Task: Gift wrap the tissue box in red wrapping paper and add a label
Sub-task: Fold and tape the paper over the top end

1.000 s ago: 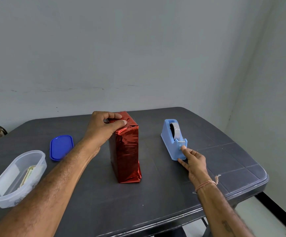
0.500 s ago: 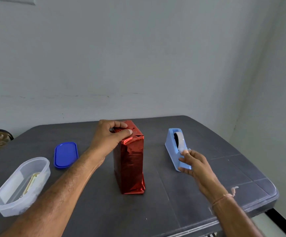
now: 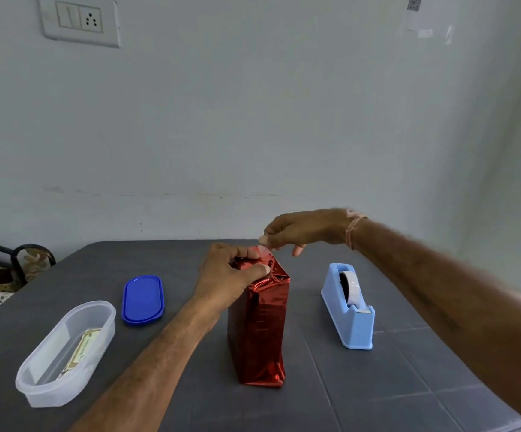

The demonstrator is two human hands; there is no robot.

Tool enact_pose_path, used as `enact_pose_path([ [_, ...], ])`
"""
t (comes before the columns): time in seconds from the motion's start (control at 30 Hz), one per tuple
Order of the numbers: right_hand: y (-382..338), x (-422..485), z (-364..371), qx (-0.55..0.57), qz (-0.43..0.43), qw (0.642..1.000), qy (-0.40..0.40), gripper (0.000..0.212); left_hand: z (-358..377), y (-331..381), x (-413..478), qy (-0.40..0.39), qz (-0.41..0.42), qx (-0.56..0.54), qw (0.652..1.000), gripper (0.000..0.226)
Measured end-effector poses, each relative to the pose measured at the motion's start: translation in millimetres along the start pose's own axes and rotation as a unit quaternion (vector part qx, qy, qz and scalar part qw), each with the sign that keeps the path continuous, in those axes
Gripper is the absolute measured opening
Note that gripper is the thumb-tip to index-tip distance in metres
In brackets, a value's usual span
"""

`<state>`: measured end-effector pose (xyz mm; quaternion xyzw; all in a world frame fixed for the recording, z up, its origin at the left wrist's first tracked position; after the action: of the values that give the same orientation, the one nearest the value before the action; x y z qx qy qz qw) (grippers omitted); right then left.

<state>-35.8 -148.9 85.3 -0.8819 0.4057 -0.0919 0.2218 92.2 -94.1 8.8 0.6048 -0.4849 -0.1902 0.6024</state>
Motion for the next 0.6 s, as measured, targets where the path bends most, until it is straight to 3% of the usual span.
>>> enact_pose_path([
  [0.17, -7.8, 9.2, 6.7, -0.093, -0.002, 0.995, -0.040, 0.026, 0.3, -2.7, 1.5, 0.004, 0.004, 0.001, 1.000, 0.048],
  [0.33, -0.9, 14.4, 8.4, -0.138, 0.013, 0.989, -0.059, 0.035, 1.7, -6.1, 3.4, 0.006, 0.012, 0.013, 1.000, 0.047],
  [0.6, -3.6, 8.9, 9.5, -0.265, 0.035, 0.963, -0.043, 0.044, 2.1, -10.8, 5.4, 0.019, 0.010, 0.035, 0.999, 0.045],
])
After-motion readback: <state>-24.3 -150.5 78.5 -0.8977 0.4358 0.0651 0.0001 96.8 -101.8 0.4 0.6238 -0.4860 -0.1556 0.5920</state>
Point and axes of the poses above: each hand's wrist, its own x-axis towards the middle knuckle, its own z-axis out of the palm, y = z × x, the point moved 9 cm from there along x, towards the middle knuckle, and after that the axes turned 11 degrees about y, right-handed, at the moved point
